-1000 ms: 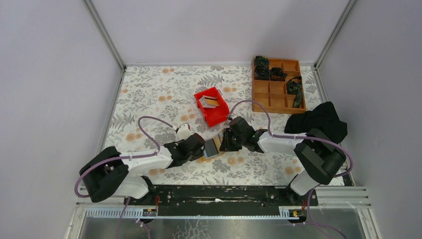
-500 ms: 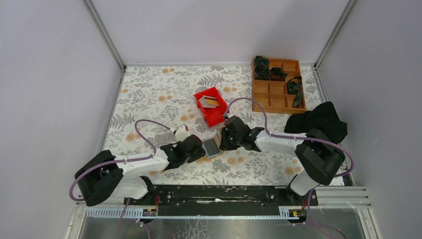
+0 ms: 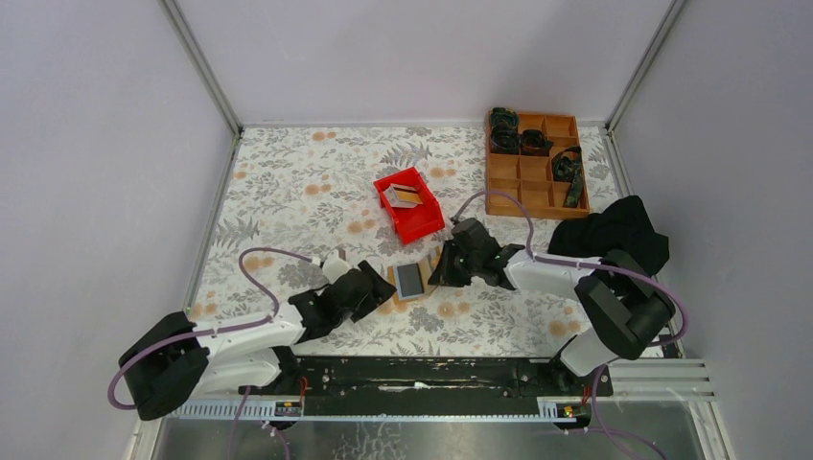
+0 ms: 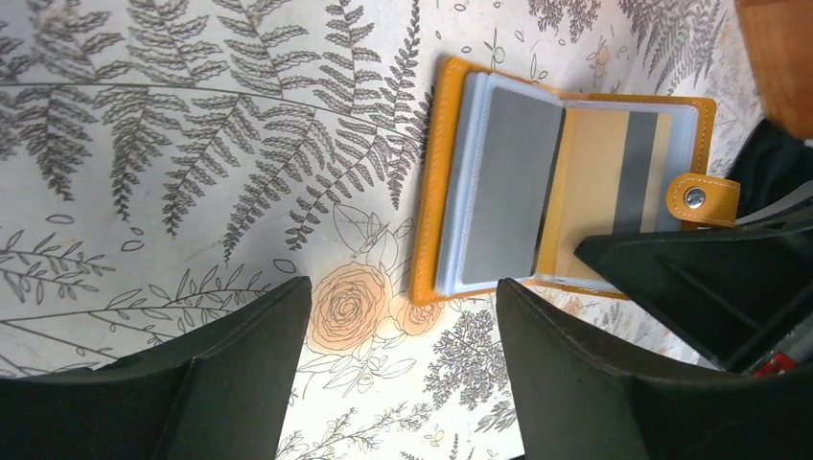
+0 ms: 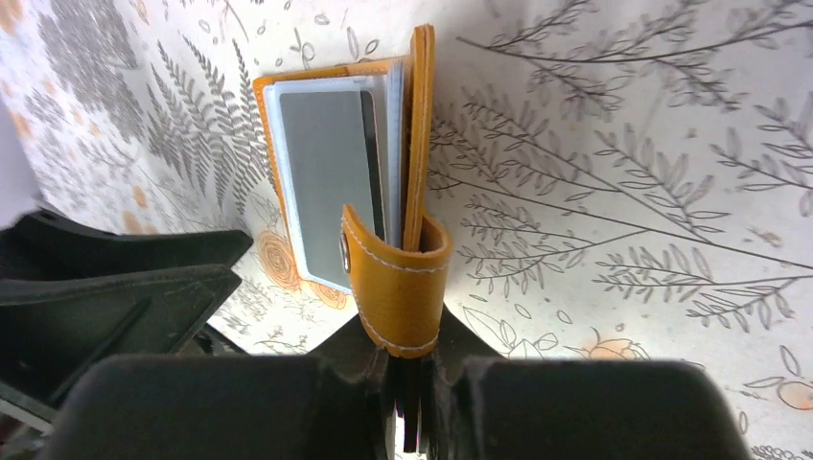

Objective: Put the credit cards into the card holder
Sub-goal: Close the card holder at the center of the board.

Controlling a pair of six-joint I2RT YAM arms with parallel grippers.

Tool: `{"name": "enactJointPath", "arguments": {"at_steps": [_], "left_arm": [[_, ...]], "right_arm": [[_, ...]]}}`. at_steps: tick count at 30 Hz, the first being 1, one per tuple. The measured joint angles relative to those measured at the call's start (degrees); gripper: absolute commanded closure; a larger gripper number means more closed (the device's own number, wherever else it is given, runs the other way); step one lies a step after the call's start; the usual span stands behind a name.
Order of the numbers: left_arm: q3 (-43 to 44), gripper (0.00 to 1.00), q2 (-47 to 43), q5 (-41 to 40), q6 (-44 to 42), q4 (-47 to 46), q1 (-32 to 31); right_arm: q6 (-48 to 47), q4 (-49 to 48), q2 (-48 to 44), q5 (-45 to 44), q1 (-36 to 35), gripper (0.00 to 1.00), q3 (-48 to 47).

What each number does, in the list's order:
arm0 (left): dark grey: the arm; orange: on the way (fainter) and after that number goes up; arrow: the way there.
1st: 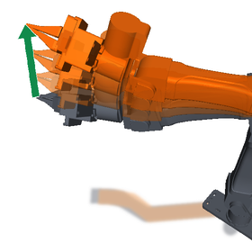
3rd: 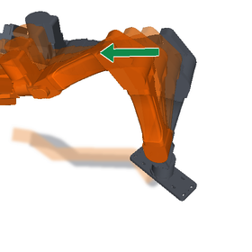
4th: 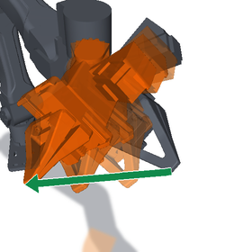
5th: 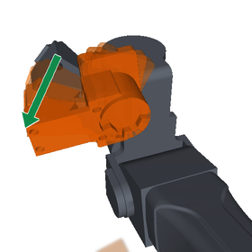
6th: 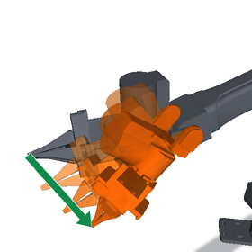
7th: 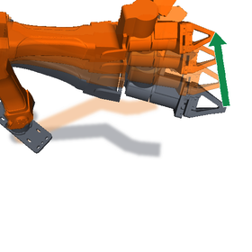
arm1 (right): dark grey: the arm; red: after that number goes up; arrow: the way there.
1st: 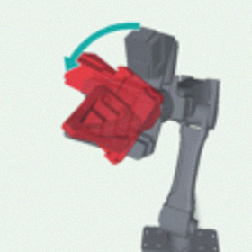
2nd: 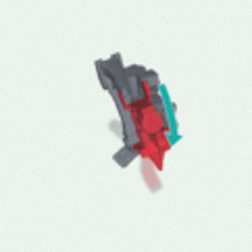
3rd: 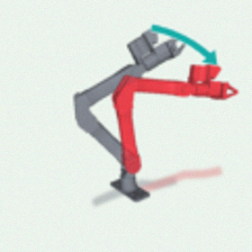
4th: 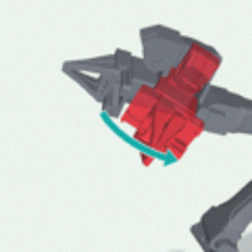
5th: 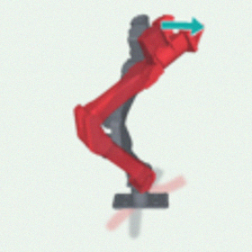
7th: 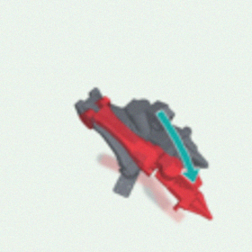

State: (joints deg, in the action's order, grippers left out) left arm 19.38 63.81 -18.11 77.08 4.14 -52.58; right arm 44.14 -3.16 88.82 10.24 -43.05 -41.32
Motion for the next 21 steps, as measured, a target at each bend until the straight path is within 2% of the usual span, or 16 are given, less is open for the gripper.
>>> {"name": "enactJointPath", "arguments": {"at_steps": [4,11,21], "left_arm": [[-2.1,0.18,-3.5,-0.4,2.2,0.0,0.0],[-5.9,0.15,-8.7,-1.4,6.3,-0.8,0.0],[-5.7,0.15,-0.2,-0.9,8.7,-12.6,0.2]], "right_arm": [[3.7,-0.7,-0.8,2.8,3.1,1.0,1.2],[7.8,-1.1,-0.9,6.6,4.1,1.0,1.5],[13.6,-2.4,-0.9,11.4,6.5,1.0,2.5]]}}
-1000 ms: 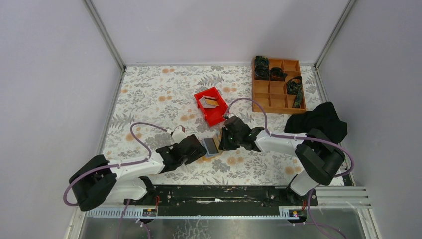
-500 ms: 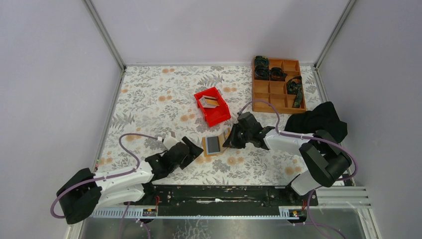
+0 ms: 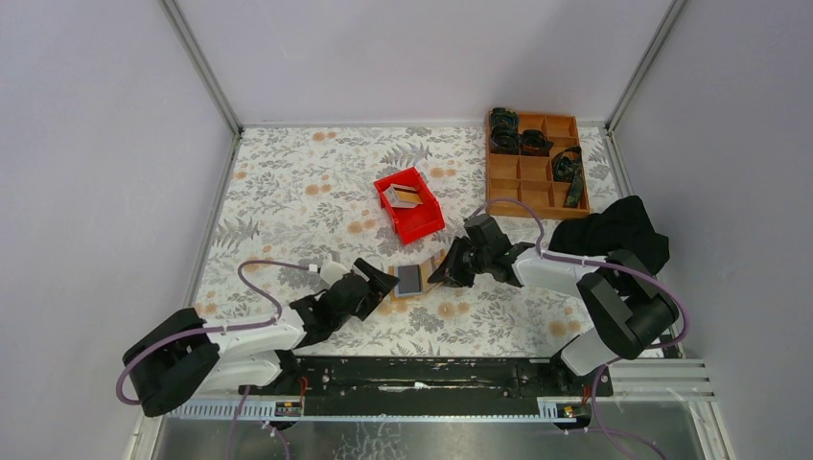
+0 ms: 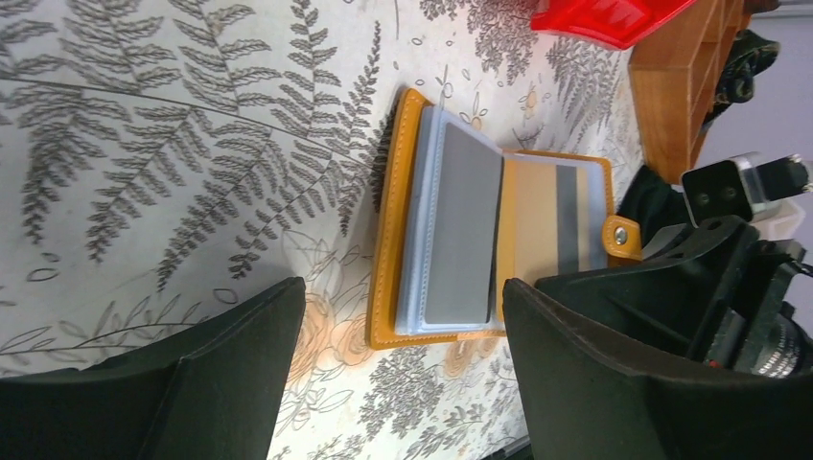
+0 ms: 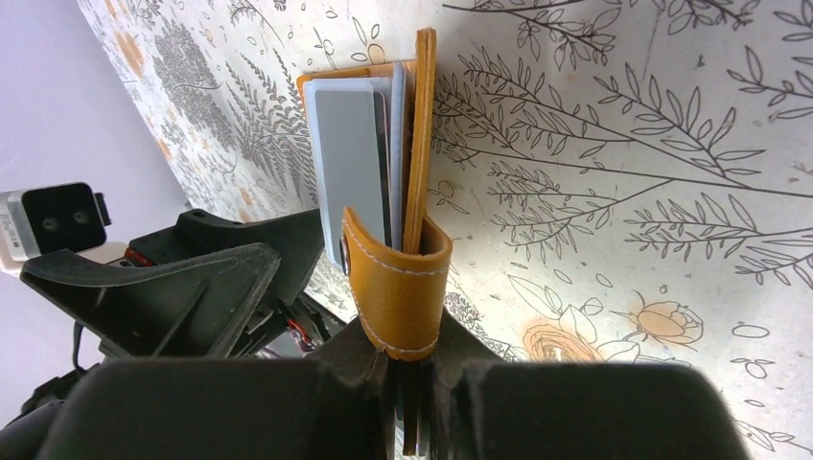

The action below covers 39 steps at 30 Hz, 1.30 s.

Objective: Put the credit cards into the card holder
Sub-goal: Close the card holder at the center of the board.

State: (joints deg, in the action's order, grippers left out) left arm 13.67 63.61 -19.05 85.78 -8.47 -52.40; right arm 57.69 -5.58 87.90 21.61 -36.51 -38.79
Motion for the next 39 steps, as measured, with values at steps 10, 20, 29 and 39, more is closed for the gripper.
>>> {"name": "enactJointPath", "arguments": {"at_steps": [10,20,29,39], "left_arm": [[0.1,0.15,9.1,1.9,1.7,-13.5,1.0],[1.0,0.14,11.5,3.1,1.9,-17.1,1.8],[3.8,0.15,8.1,1.0,-1.0,-6.9,1.8],[5.1,0.14,9.5,1.0,-2.1,-6.3,1.8]], "right_arm": [[2.8,-0.3,0.0,3.4,0.7,1.0,0.1],[2.1,0.9,0.0,5.1,1.1,1.0,-0.2],[-1.4,3.2,0.7,5.0,1.1,1.0,-1.1],[-2.6,2.3,2.5,5.3,1.3,1.0,-1.1]]}}
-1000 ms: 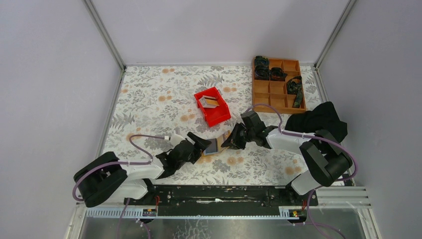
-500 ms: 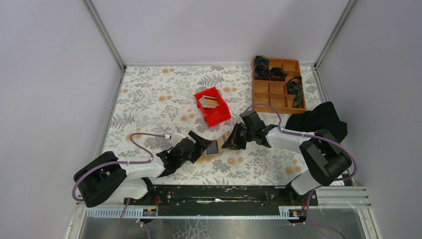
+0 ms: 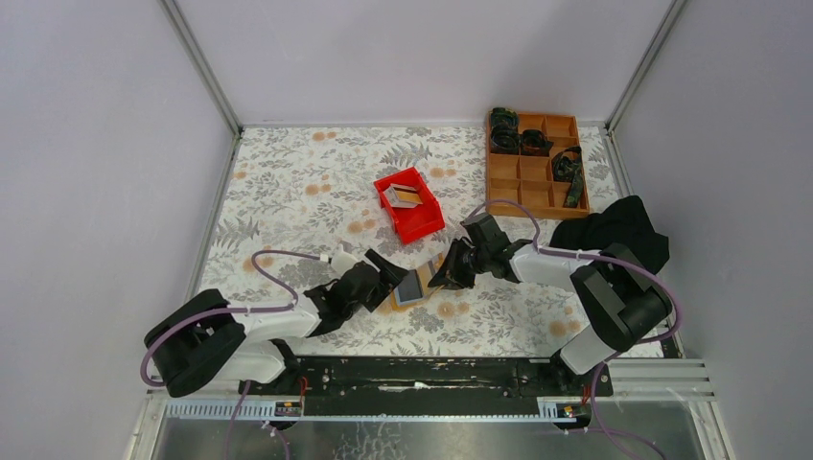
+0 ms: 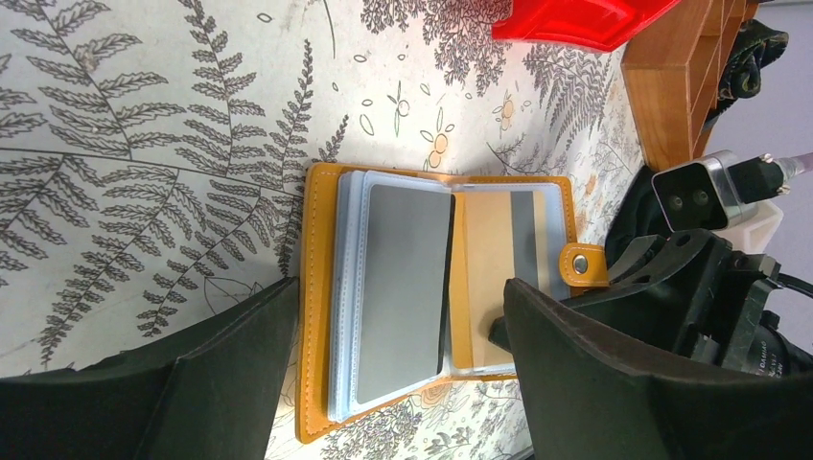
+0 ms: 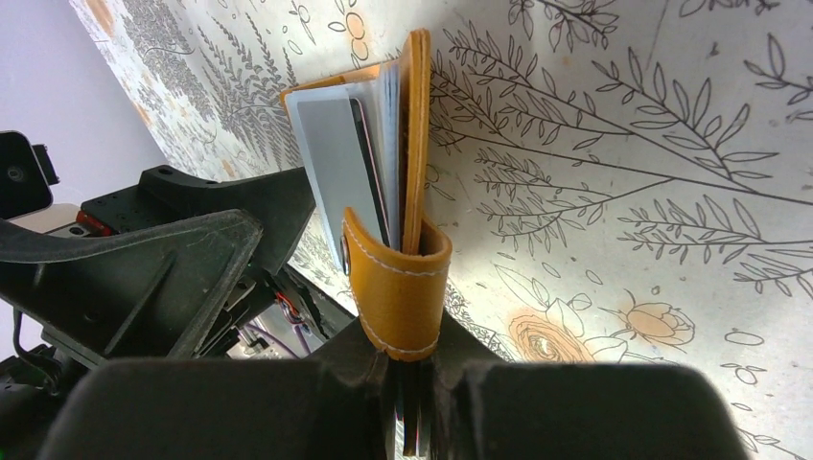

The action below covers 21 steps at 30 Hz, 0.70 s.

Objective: Put the credit cards into the card holder
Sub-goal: Close the card holder at the center of the board.

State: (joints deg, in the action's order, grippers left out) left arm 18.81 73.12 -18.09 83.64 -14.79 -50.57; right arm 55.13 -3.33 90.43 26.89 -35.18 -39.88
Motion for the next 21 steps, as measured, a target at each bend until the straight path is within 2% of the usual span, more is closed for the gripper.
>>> {"name": "enactJointPath", "arguments": {"at_steps": [21], "left_arm": [[-0.8,0.15,0.7,1.3,-2.8,-4.1,0.0]], "right_arm": [[-1.3,-2.1,3.6,2.9,0.3,1.0,-0.6]]}}
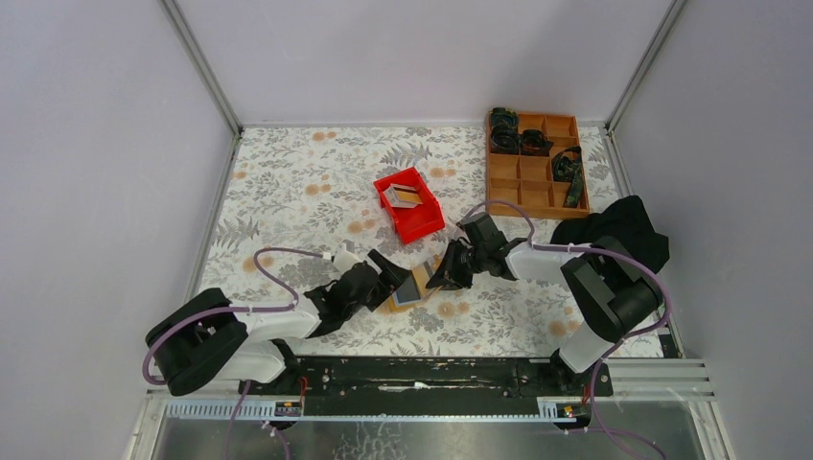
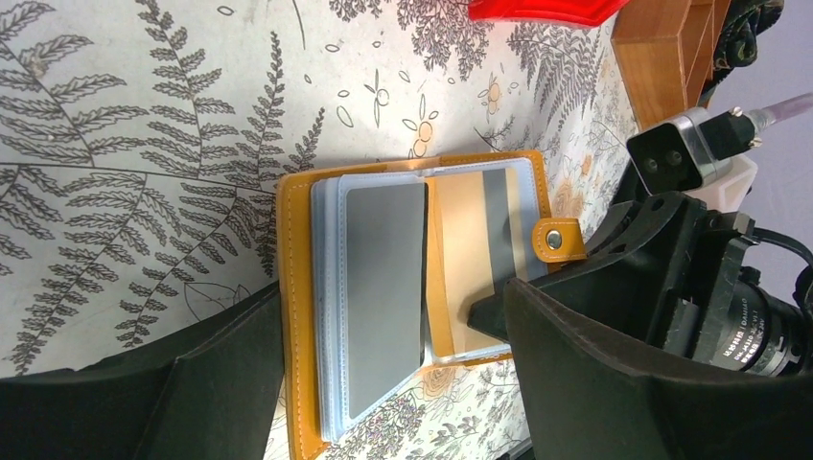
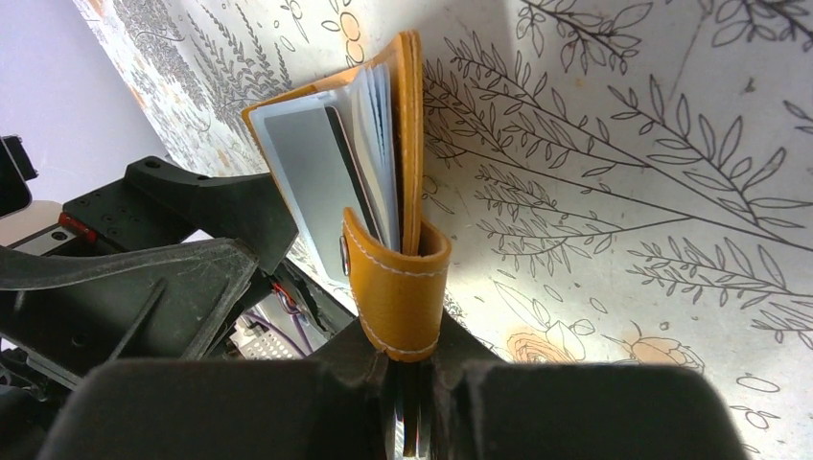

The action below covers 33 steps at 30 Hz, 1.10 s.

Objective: Put the credit cards into the card holder
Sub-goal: Close the card holder at the center of the board.

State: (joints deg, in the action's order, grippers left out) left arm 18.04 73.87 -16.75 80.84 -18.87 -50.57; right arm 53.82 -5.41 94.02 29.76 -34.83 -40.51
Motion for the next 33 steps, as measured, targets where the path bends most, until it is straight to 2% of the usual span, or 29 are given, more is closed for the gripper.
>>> {"name": "enactJointPath", "arguments": {"at_steps": [16,26,30,33], "left_arm": [[6.7,0.15,-0.9,1.4,-5.2,0.2,0.0],[9.4,0.15,5.2,3.8,-6.6,-0.8,0.0],[12.0,0.15,7.8,5.0,-7.5,-1.5,0.1],[13.4,0.15,9.0,5.8,-7.9,-2.2,0.1]], "right_arm": [[-1.4,-0.9,2.5,0.2,0.0,1.0,-0.7],[-1.4,-1.6,2.8,0.3,0.0,0.99,-0.7],[-1.7,-1.5,2.8,0.2,0.0,0.9,-0.7],[-2.4,-1.3,2.8,-0.2,0.0,0.75,-0.7]]}}
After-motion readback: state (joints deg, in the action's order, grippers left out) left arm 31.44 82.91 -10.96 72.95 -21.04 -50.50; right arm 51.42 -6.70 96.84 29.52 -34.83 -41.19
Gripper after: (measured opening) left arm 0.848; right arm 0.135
